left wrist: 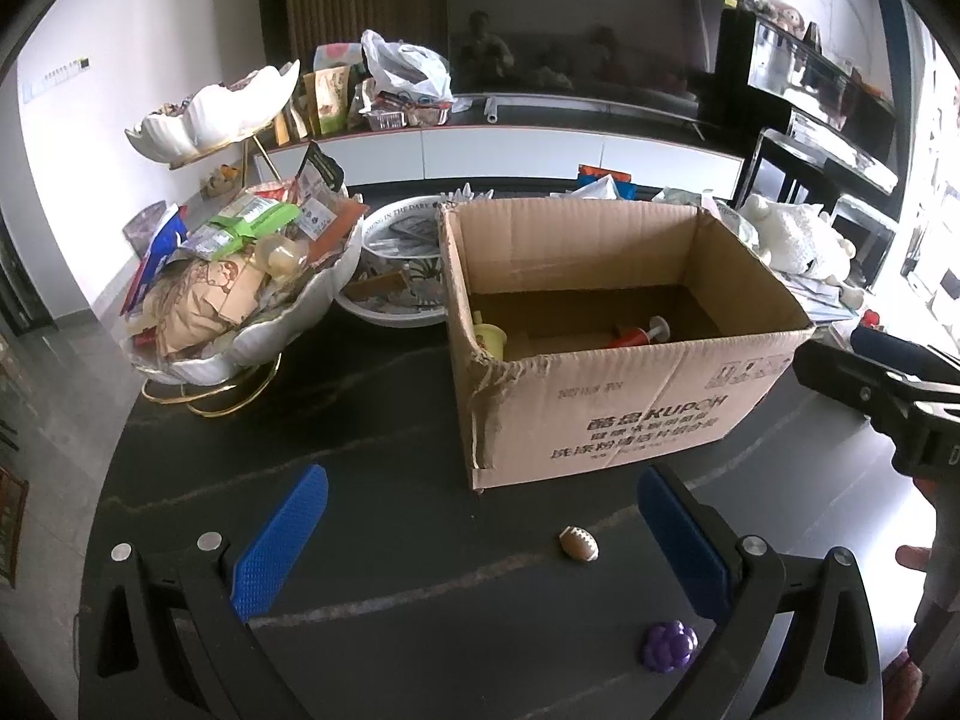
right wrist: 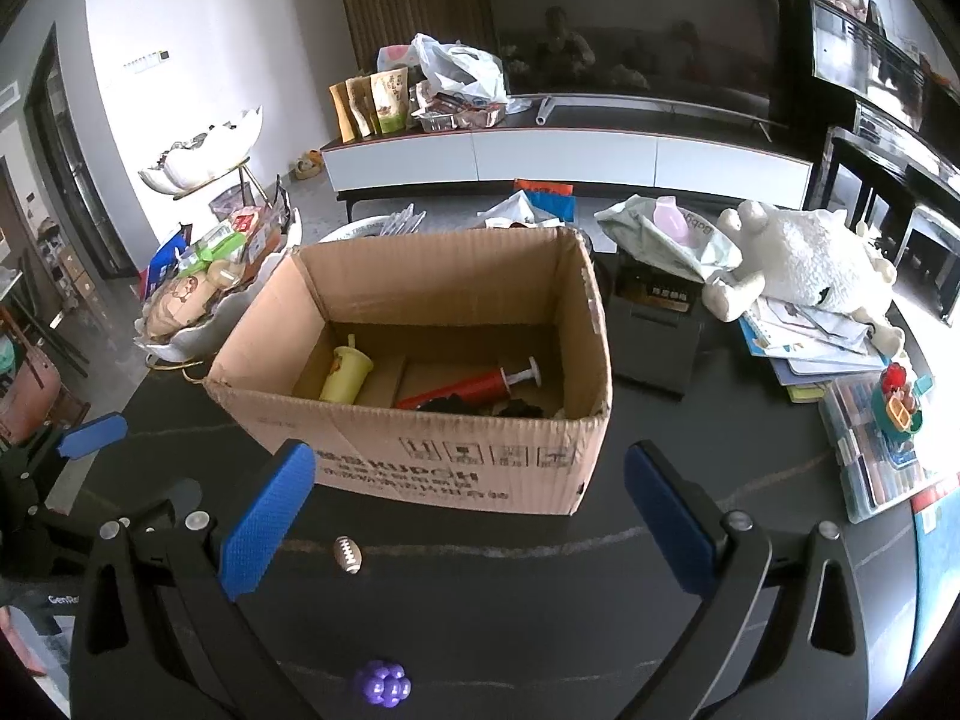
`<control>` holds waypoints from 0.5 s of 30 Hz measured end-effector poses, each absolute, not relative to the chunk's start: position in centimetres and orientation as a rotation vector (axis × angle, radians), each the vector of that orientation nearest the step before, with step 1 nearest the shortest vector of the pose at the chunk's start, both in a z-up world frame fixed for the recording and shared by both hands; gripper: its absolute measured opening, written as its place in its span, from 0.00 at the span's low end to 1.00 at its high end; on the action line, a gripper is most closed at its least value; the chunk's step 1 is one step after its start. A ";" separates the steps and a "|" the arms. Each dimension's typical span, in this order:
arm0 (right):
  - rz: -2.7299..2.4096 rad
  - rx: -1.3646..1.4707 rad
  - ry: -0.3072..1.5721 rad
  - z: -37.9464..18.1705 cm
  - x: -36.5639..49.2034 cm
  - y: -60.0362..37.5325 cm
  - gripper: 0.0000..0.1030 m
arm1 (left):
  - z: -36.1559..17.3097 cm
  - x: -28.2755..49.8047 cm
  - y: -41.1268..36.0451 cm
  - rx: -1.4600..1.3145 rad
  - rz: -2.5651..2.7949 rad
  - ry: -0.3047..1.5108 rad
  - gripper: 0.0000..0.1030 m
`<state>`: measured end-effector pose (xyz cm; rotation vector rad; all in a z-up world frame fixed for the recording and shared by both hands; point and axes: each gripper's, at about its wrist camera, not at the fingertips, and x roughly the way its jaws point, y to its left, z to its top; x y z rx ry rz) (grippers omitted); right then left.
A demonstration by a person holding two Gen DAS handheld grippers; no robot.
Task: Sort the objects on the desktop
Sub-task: 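Withdraw both open tools from the box back toward the table, then move the right tool to the purple grape ball while the left tool approaches the brown football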
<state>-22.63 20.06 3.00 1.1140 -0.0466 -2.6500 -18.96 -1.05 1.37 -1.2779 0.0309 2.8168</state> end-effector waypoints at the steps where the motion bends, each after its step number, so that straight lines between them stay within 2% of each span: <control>1: -2.650 1.111 -0.050 3.0 -22.4 20.1 0.99 | 1.4 -18.9 -1.0 -1.278 2.817 0.030 0.99; 15: -2.663 1.112 -0.058 3.1 -19.9 21.2 0.99 | 1.8 -17.3 -0.4 -1.271 2.805 0.037 0.99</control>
